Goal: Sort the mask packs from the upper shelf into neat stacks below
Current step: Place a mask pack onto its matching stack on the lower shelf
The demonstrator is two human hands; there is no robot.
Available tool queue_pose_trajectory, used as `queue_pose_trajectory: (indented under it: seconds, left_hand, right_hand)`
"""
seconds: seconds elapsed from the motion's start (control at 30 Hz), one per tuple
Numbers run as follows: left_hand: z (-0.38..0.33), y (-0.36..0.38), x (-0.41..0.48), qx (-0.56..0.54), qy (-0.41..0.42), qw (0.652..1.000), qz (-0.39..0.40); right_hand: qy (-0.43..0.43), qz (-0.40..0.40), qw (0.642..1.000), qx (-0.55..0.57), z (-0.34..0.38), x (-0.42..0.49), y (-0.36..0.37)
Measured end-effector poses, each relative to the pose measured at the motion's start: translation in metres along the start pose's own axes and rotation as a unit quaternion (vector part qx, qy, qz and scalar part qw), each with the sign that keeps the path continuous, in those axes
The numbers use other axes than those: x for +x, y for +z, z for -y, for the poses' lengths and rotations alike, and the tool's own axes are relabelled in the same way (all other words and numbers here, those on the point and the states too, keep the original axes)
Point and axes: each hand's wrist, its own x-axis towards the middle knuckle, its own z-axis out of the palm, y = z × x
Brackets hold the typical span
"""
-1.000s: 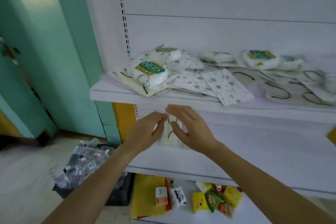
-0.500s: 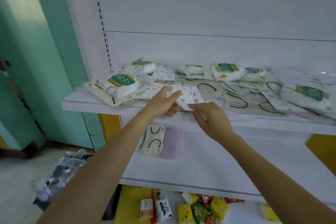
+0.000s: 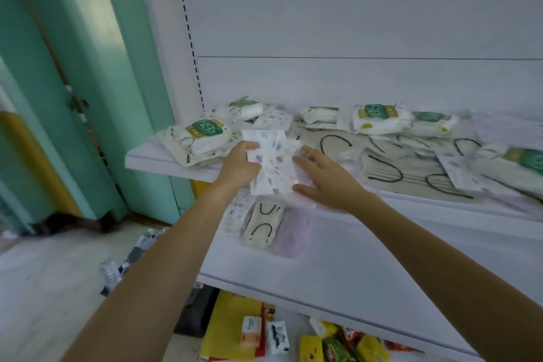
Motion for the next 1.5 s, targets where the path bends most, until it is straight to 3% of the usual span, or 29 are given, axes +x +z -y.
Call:
queue_pose_trajectory:
  seconds: [0.1, 0.23, 0.4, 0.5, 0.57, 0.63, 0.7, 0.97, 1.07, 1.1, 1.27, 1.4, 1.5]
  left_hand:
    - [-0.007, 0.009, 0.001, 0.02, 0.011, 1.0, -0.02]
    - [-0.016, 0.003, 0.001, 0.034, 0.048, 0.996, -0.069]
    - [-0.02, -0.026, 0.002, 0.036, 0.071, 0.985, -0.152]
    - [-0.016, -0.045, 0.005, 0.042, 0.064, 0.981, -0.176]
    - [-0.013, -0.056, 0.008, 0.041, 0.059, 0.981, -0.181]
    - [-0.011, -0.065, 0.011, 0.037, 0.058, 0.982, -0.175]
    - [-0.007, -0.071, 0.013, 0.04, 0.065, 0.984, -0.162]
    - [0.001, -0.076, 0.037, 0.015, 0.08, 0.99, -0.119]
    - [-0.004, -0.07, 0.04, 0.021, 0.104, 0.99, -0.09]
    - [-0.005, -0.069, 0.041, 0.019, 0.113, 0.99, -0.083]
    - [-0.009, -0.057, 0.048, 0.005, 0.126, 0.99, -0.066]
    - [-0.018, -0.03, 0.044, -0.012, 0.14, 0.99, -0.03]
    - [-0.022, -0.014, 0.04, -0.017, 0.147, 0.989, -0.006]
  right_hand:
    - [-0.007, -0.094, 0.993, -0.07, -0.009, -0.003, -0.006]
    - [0.075, -0.016, 0.984, -0.16, -0.021, -0.009, -0.012]
    - [0.134, -0.053, 0.972, -0.185, -0.008, 0.005, -0.02]
    - [0.069, -0.136, 0.981, -0.117, 0.002, 0.022, -0.013]
    - [0.011, -0.048, 0.998, -0.046, 0.01, 0.035, -0.008]
    - [-0.023, 0.048, 0.997, -0.051, 0.018, 0.045, 0.0]
    - [-0.033, 0.056, 0.997, -0.045, 0.02, 0.051, 0.007]
    - [-0.052, 0.02, 0.998, 0.022, 0.014, 0.057, -0.001]
    - [-0.058, -0.089, 0.994, -0.007, 0.011, 0.05, -0.013]
    - [-0.049, -0.098, 0.994, -0.03, 0.011, 0.045, -0.02]
    - [0.046, 0.022, 0.984, -0.171, 0.026, -0.013, -0.025]
    - [0.088, 0.087, 0.979, -0.161, 0.025, -0.023, -0.011]
    - [0.098, 0.046, 0.986, -0.125, 0.019, -0.023, -0.01]
